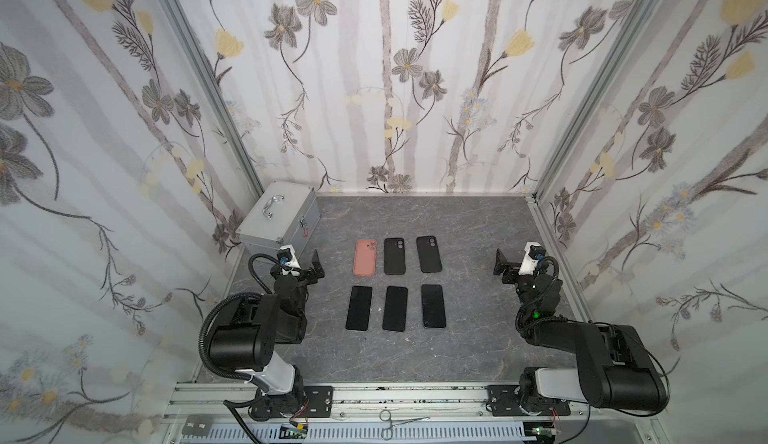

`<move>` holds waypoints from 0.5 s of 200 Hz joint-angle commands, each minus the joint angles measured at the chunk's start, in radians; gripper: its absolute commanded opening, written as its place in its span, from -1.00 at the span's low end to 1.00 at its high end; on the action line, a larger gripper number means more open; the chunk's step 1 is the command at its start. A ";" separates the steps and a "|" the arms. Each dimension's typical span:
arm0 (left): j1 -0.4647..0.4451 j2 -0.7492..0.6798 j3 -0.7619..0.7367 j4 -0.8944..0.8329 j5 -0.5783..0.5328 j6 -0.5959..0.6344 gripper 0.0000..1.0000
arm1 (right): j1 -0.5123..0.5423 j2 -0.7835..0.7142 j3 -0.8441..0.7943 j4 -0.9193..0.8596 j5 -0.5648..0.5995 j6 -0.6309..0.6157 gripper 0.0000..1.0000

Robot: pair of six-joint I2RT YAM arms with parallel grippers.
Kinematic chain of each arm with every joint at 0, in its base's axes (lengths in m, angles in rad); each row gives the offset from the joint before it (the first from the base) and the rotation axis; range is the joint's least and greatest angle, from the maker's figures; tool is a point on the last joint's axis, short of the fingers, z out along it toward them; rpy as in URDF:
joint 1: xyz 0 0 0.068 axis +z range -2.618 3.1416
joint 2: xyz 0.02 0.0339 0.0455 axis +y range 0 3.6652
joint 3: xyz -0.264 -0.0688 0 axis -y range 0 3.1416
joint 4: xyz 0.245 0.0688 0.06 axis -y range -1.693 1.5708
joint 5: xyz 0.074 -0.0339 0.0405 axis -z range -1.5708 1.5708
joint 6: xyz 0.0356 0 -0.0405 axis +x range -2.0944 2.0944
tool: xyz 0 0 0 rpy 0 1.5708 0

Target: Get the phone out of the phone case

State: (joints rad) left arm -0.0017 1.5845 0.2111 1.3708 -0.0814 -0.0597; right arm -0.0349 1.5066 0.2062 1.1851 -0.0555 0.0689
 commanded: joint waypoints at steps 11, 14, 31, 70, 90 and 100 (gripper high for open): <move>-0.002 -0.003 0.001 0.008 -0.007 -0.034 1.00 | 0.002 -0.002 0.005 0.095 -0.031 -0.028 0.99; -0.003 -0.003 0.001 0.007 -0.008 -0.032 1.00 | 0.002 -0.002 0.004 0.098 -0.032 -0.028 0.99; -0.010 0.000 0.007 0.006 -0.012 -0.023 1.00 | 0.004 0.000 0.004 0.100 -0.030 -0.028 0.99; -0.022 0.002 0.008 0.004 0.005 0.000 1.00 | 0.004 0.000 0.004 0.102 -0.030 -0.029 0.99; -0.015 -0.001 0.043 -0.070 0.026 -0.001 1.00 | 0.004 0.001 0.004 0.101 -0.030 -0.029 0.99; -0.020 -0.003 0.039 -0.067 0.017 0.004 1.00 | 0.004 0.001 0.004 0.103 -0.029 -0.029 0.99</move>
State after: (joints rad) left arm -0.0185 1.5845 0.2432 1.3258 -0.0746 -0.0692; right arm -0.0322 1.5059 0.2077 1.2301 -0.0765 0.0589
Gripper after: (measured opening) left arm 0.997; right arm 0.996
